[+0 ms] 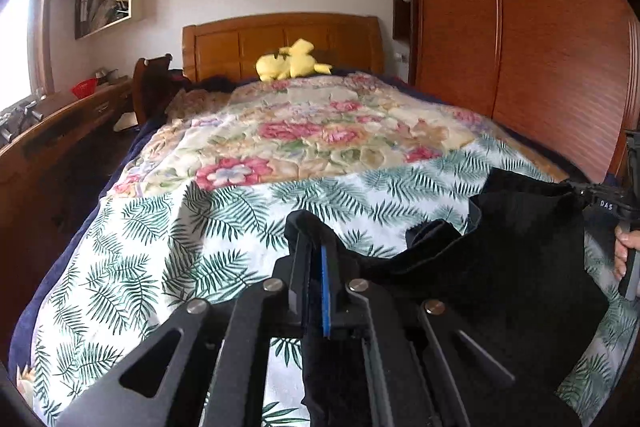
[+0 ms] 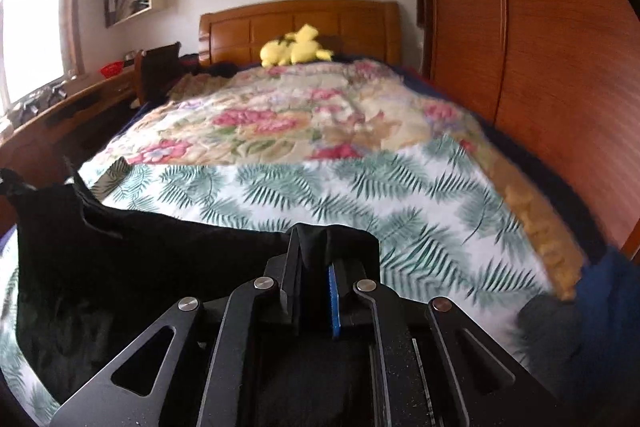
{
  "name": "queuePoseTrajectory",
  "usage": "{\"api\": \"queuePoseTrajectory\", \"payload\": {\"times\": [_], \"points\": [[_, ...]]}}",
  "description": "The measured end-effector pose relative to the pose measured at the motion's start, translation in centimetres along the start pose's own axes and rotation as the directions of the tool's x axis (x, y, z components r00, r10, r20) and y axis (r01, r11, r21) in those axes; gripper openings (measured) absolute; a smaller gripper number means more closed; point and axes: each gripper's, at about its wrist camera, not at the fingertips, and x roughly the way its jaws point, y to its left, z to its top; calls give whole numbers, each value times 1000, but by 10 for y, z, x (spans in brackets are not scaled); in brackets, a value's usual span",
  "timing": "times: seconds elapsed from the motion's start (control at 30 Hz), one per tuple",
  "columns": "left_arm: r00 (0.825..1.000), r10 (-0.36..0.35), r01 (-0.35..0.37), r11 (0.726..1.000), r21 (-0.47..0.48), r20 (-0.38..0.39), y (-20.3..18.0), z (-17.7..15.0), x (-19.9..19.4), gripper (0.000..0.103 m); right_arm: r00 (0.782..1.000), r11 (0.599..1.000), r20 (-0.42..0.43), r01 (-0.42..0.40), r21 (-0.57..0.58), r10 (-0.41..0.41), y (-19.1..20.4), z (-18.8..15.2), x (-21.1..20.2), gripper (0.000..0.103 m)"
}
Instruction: Fold large clothes
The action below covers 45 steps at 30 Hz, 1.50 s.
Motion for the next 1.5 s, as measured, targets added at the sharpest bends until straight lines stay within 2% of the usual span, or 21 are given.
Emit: {"api": "queuePoseTrajectory", "payload": {"times": [0.1,0.17,0.2,0.23,0.27,0.3,0.33,0.53,0.63,0.8,0.97,1.2,1.37,1.5], "points": [[1000,-1,2,1000,10,-12,-5,-1,2,3,1000,1000,-18,13,-12,-13,6,-13,6,11],[999,-4,4,1000,6,-34,-6,-2,0,7,999,1000,-44,-3,-15,2,9,-21,7,22],[999,-7,8,1000,7,-42,-6,-2,-2,10,998,1000,-62,-27,-8,26,9,-25,6,31],[999,-15,15,1000,8,-49,-7,-3,-4,12,997,999,-69,-37,-2,37,10,-27,5,44],[998,-23,24,1000,11,-58,-7,-5,-8,19,996,999,-74,-42,2,42,11,-32,1,51],[998,-24,25,999,19,-61,-8,-5,-11,21,997,999,-71,-42,2,42,12,-34,-1,60],[998,-25,27,999,30,-61,-9,-8,-15,22,997,999,-69,-41,-7,41,14,-39,-7,63],[993,-71,73,997,21,-98,-11,-30,-41,31,995,997,-93,-42,-72,35,25,-65,-30,64],[984,-94,96,995,6,-155,-13,-57,-50,34,994,993,-94,-62,-103,52,26,-81,-42,64],[971,-81,77,997,-24,-227,-15,-108,-62,35,994,991,-98,-57,-124,45,23,-103,-52,64],[958,-72,53,996,-75,-278,-7,-141,-68,36,992,993,-120,-61,-103,48,14,-116,-53,64],[950,-79,51,994,-98,-304,-4,-159,-69,37,991,998,-131,-45,-40,39,-6,-126,-52,65],[942,-88,52,992,-118,-325,-3,-169,-63,38,988,998,-149,-37,-41,31,-11,-133,-51,66],[932,-92,52,991,-122,-350,-3,-177,-55,38,982,999,-186,-32,-19,28,-15,-146,-44,71]]}}
